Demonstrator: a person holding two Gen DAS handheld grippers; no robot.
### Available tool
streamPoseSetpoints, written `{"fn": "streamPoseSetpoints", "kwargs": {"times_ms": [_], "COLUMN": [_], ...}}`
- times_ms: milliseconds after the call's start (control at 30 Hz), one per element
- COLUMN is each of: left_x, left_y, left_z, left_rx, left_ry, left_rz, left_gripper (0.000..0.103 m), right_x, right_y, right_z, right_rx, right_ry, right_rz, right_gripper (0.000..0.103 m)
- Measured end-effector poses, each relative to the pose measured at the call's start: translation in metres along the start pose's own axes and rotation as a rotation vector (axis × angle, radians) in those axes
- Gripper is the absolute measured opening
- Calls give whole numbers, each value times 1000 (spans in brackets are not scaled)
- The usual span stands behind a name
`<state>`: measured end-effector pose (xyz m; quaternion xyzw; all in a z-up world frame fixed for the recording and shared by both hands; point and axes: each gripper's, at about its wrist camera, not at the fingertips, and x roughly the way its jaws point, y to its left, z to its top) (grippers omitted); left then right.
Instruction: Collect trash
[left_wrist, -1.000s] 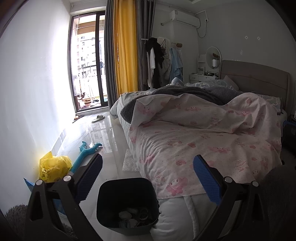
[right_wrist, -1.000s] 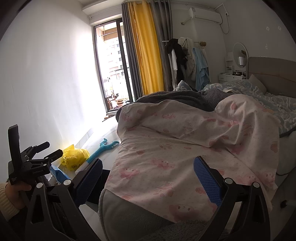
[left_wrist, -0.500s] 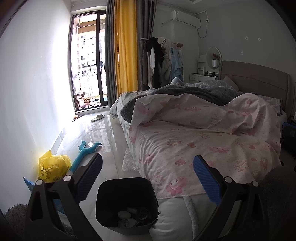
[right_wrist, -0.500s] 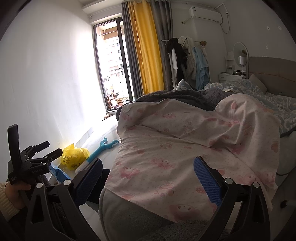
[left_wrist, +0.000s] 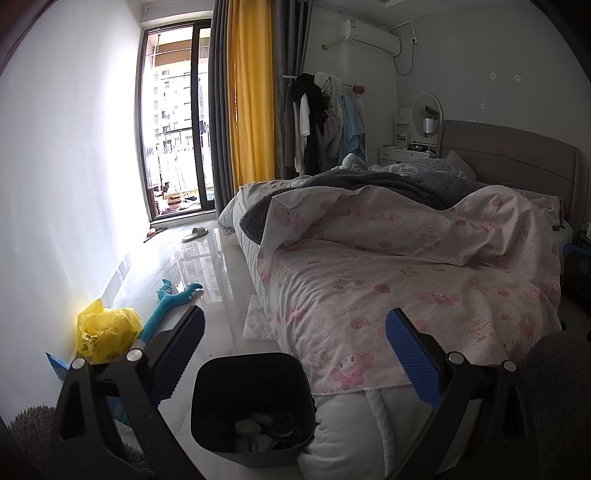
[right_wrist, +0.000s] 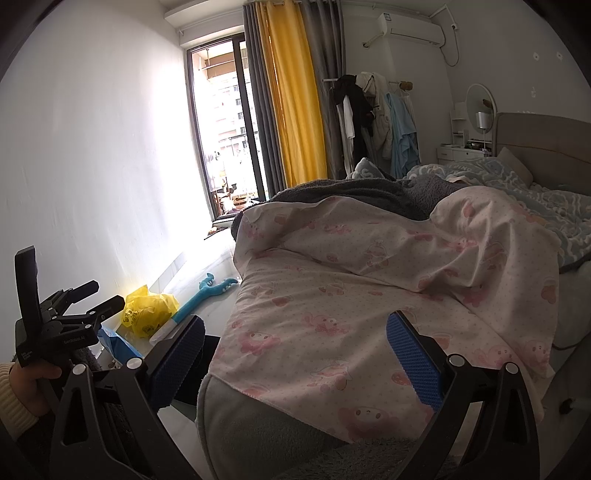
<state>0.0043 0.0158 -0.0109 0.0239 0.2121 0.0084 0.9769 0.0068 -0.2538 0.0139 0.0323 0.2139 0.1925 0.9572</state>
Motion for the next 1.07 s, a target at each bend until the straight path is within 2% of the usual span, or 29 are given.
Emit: {"fn": "streamPoseSetpoints", "kwargs": {"times_ms": [1067], "left_x": [1], "left_y": [-2], "left_z": [-2], "left_rx": [-2], "left_ry": [4], "left_rz": [1], "left_gripper": [100], "right_x": [0], "right_y": [0], "right_z": [1], "right_rx": [0], "right_ry": [2], "right_rz": [0], "right_gripper": [100]}}
